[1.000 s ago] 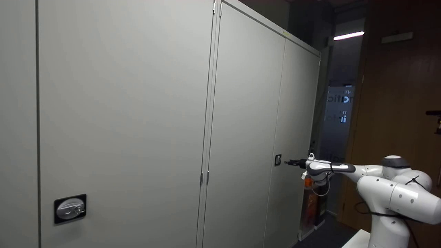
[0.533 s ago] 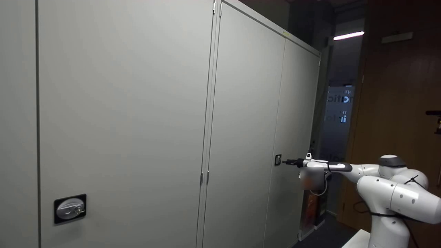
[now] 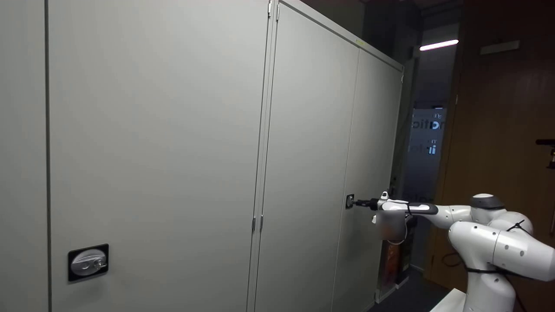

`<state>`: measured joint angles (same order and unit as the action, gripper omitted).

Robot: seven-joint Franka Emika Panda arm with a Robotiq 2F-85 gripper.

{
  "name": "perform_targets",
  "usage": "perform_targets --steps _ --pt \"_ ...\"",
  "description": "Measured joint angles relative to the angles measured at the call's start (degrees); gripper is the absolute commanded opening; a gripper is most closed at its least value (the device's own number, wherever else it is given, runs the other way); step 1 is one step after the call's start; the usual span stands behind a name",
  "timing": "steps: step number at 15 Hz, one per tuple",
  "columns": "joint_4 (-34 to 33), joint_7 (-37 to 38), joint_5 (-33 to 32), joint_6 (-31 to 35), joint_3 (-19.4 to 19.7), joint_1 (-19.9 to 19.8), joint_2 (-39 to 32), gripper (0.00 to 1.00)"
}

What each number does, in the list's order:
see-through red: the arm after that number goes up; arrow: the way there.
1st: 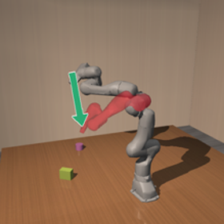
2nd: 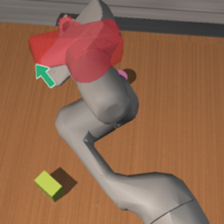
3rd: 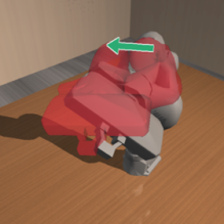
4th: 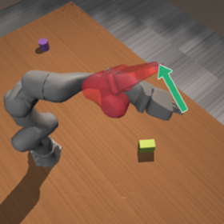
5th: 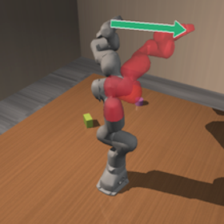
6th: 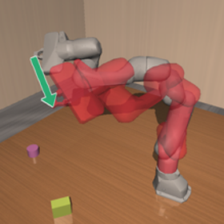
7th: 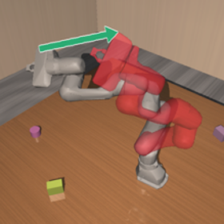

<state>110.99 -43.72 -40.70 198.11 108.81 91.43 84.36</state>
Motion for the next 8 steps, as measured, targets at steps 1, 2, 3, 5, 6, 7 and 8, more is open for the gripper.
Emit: perform_targets --steps 1,2,3,5,6,7,8 --pt "-0.3 0.0 0.0 0.0 0.0 0.4 0.0 0.64" --pt "-0.6 0.0 0.0 0.0 0.0 0.7 0.0 0.61" --pt "-0.8 0.0 0.0 0.0 0.0 1.1 0.0 0.61" --pt "-1.1 0.0 0.0 0.0 0.0 1.6 0.0 0.67" --pt "-1.1 0.0 0.0 0.0 0.0 1.8 0.0 0.68" --pt "-1.2 0.0 -0.1 0.0 0.1 2.0 0.0 0.69" --pt "-1.2 0.0 -0.1 0.0 0.1 2.2 0.0 0.70"
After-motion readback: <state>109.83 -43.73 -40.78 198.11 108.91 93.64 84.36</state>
